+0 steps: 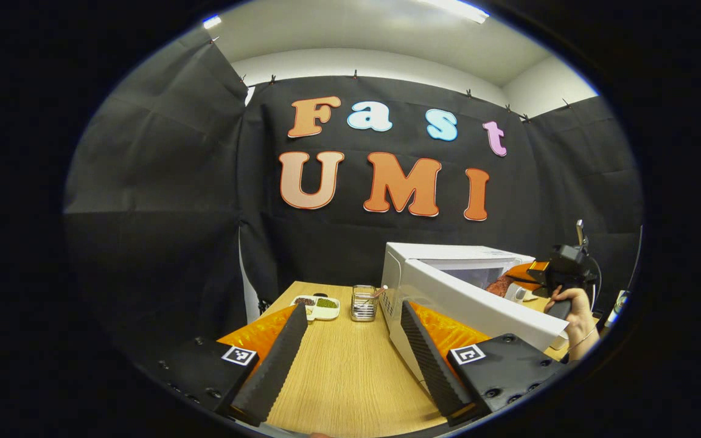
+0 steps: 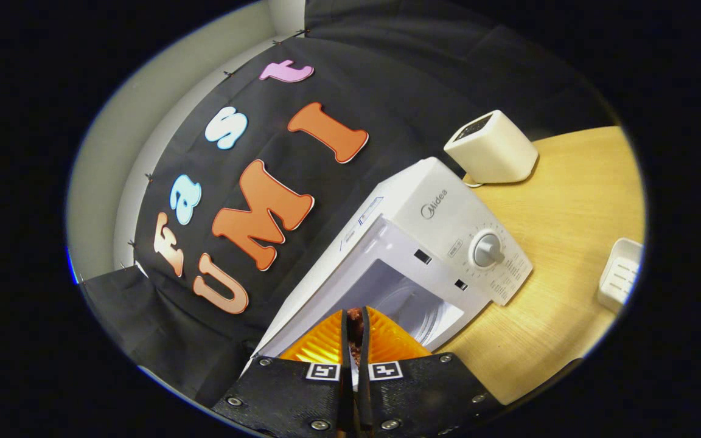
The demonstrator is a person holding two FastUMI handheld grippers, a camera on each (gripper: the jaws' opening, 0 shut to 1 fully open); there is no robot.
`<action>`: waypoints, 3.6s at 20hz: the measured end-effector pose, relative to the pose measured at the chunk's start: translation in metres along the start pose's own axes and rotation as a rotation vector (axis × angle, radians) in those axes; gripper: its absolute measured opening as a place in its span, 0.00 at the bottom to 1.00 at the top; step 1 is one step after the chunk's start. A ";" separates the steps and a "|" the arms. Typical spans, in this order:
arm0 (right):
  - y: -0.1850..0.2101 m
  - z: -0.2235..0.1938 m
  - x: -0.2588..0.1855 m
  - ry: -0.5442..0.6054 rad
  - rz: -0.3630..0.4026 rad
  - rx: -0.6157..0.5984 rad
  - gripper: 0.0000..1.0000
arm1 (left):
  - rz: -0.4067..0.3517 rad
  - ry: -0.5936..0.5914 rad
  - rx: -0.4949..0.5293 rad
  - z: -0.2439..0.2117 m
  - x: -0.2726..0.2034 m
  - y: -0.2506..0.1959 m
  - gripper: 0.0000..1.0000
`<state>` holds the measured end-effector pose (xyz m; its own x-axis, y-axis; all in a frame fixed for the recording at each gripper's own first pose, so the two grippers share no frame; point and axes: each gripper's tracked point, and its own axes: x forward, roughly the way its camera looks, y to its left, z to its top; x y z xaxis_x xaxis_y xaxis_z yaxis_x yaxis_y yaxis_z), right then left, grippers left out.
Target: Open the microwave oven with the left hand, put the food in, and close the microwave oven.
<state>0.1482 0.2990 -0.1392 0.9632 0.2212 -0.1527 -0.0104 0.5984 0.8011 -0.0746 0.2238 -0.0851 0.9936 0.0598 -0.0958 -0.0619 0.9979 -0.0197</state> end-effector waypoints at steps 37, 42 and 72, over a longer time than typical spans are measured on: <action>-0.007 -0.001 -0.008 -0.052 0.045 -0.792 0.94 | -0.028 0.045 0.015 -0.020 0.020 -0.018 0.99; -0.009 0.028 -0.058 -0.054 0.101 -0.904 0.95 | -0.050 0.036 0.051 -0.027 0.027 -0.024 0.97; -0.111 0.220 -0.154 -0.235 -0.091 -0.917 0.95 | -0.470 0.123 0.023 -0.078 0.065 -0.270 0.05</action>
<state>0.0604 0.0294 -0.0774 0.9990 0.0429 0.0085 -0.0430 0.9990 0.0101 -0.0007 -0.0436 -0.1637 0.8948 -0.4000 -0.1984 0.3947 0.9163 -0.0672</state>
